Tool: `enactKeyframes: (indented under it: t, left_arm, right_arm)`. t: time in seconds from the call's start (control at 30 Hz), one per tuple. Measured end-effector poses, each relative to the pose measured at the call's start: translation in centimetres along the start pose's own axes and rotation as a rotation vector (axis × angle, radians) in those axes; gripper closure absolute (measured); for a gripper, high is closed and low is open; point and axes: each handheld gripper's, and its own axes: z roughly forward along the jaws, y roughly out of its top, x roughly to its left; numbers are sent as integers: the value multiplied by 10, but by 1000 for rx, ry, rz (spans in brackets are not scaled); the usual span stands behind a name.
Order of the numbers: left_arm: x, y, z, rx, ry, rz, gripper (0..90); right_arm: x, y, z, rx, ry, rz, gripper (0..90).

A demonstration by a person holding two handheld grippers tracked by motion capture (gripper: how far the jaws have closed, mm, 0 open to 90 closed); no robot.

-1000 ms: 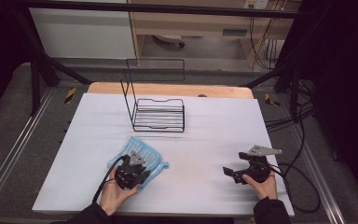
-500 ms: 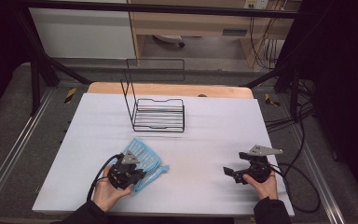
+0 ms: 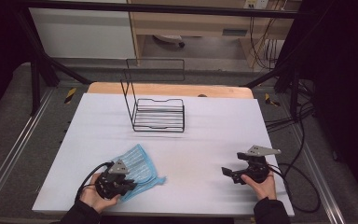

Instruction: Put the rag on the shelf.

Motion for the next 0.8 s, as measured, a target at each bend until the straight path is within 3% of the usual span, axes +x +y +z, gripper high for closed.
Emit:
enactKeyframes:
  t: [0.2,0.23,0.27,0.33,0.37,0.4,0.43,0.47,0.5,0.57,0.6,0.8]
  left_arm:
    - [0,1,1,-24,-6,-3,767]
    - [2,3,-3,-60,-19,-23,745]
    - [2,3,-3,-60,-19,-23,719]
    - [5,5,-11,-128,-21,-52,657]
    - [5,5,-11,-128,-21,-52,624]
    - [9,5,-16,-163,-5,-69,594]
    - [9,5,-16,-163,-5,-69,565]
    - [11,5,-19,-179,-1,-80,526]
    - [15,4,-23,-206,29,-92,497]
    - [19,4,-25,-216,38,-102,449]
    - [26,2,-28,-237,58,-126,416]
    - [45,-6,-30,-248,106,-167,251]
  right_arm:
    - [16,9,10,0,11,-23,54]
    - [20,12,13,-3,19,-26,62]
    - [25,15,16,-3,25,-28,62]
    - [35,21,24,-2,38,-33,81]
    - [39,25,28,-4,42,-40,89]
    - [45,29,33,-6,45,-42,96]
    - [45,29,33,-6,45,-42,96]
    - [56,37,42,-10,59,-53,120]
    - [62,41,46,-10,63,-61,127]
    - [74,48,56,-2,73,-69,143]
    - [80,51,62,1,80,-76,147]
    - [113,67,101,52,114,-93,181]
